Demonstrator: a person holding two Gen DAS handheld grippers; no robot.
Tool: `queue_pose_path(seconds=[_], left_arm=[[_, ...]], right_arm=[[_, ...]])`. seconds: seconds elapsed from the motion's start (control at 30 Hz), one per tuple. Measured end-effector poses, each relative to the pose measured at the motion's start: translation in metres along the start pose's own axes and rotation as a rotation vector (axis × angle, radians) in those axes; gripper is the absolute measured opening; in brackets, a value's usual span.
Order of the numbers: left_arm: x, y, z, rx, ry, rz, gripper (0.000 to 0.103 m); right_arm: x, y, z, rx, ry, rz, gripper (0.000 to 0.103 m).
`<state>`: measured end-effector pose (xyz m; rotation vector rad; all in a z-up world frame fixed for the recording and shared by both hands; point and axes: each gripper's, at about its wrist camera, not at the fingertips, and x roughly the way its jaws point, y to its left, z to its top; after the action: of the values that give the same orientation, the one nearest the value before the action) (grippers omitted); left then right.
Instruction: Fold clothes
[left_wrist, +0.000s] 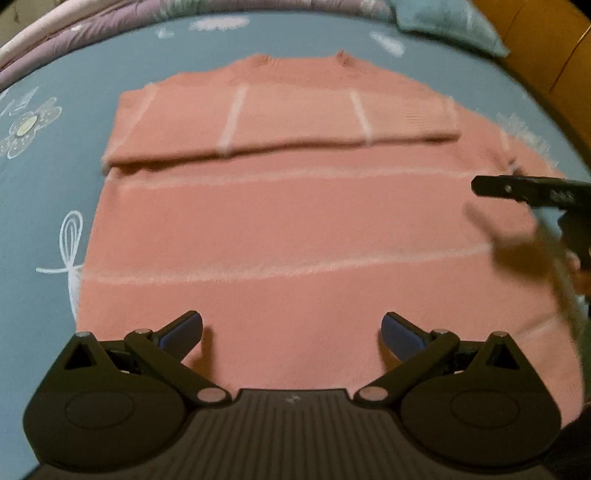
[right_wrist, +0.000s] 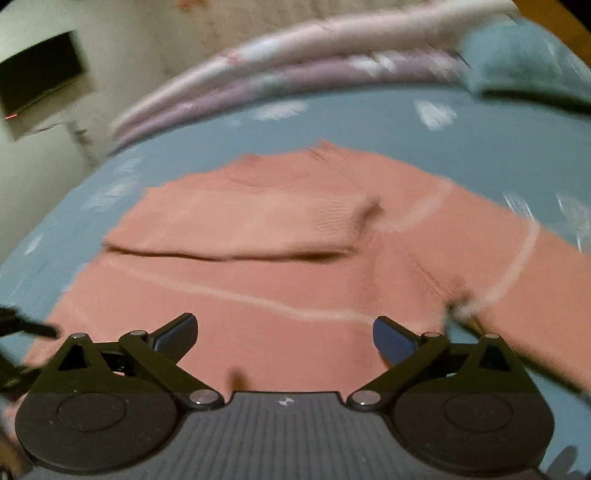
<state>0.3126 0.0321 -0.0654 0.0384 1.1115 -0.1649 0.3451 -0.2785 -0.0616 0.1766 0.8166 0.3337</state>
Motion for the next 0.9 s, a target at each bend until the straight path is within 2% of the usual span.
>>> queue_pose_path(seconds=[0.07, 0.13, 0.17, 0.27, 0.33, 0.4, 0.5, 0.53, 0.7, 0.9], left_arm=[[0.007, 0.005, -0.003, -0.008, 0.033, 0.023, 0.102], [0.013, 0.011, -0.006, -0.016, 0.064, 0.045, 0.102], [0.011, 0.016, -0.007, -0.033, 0.047, 0.021, 0.102], [0.015, 0.015, -0.002, -0.011, 0.053, 0.026, 0.102], [0.016, 0.013, 0.000, 0.005, 0.050, 0.030, 0.102], [0.016, 0.010, 0.001, 0.022, 0.042, 0.036, 0.102], [0.012, 0.015, -0.003, 0.009, 0.022, 0.015, 0.102], [0.009, 0.017, -0.004, 0.005, 0.018, 0.008, 0.102], [-0.012, 0.011, 0.005, 0.049, -0.075, -0.014, 0.102], [-0.024, -0.027, 0.039, 0.179, -0.177, -0.061, 0.102]], right_arm=[[-0.003, -0.013, -0.007, 0.014, -0.023, -0.035, 0.097], [-0.015, -0.015, -0.009, 0.054, -0.035, -0.075, 0.101], [-0.019, -0.013, -0.007, 0.068, -0.046, -0.076, 0.103], [-0.028, -0.007, 0.000, 0.079, -0.099, -0.020, 0.103], [-0.021, 0.004, 0.008, 0.022, -0.114, -0.025, 0.103], [-0.005, 0.007, 0.014, 0.007, -0.090, -0.035, 0.103], [0.010, -0.005, 0.008, 0.043, -0.010, -0.098, 0.103], [0.004, -0.007, 0.003, 0.030, -0.021, -0.093, 0.103], [-0.013, -0.010, -0.015, 0.048, -0.033, -0.067, 0.103], [-0.005, 0.005, -0.015, -0.005, -0.016, -0.124, 0.103]])
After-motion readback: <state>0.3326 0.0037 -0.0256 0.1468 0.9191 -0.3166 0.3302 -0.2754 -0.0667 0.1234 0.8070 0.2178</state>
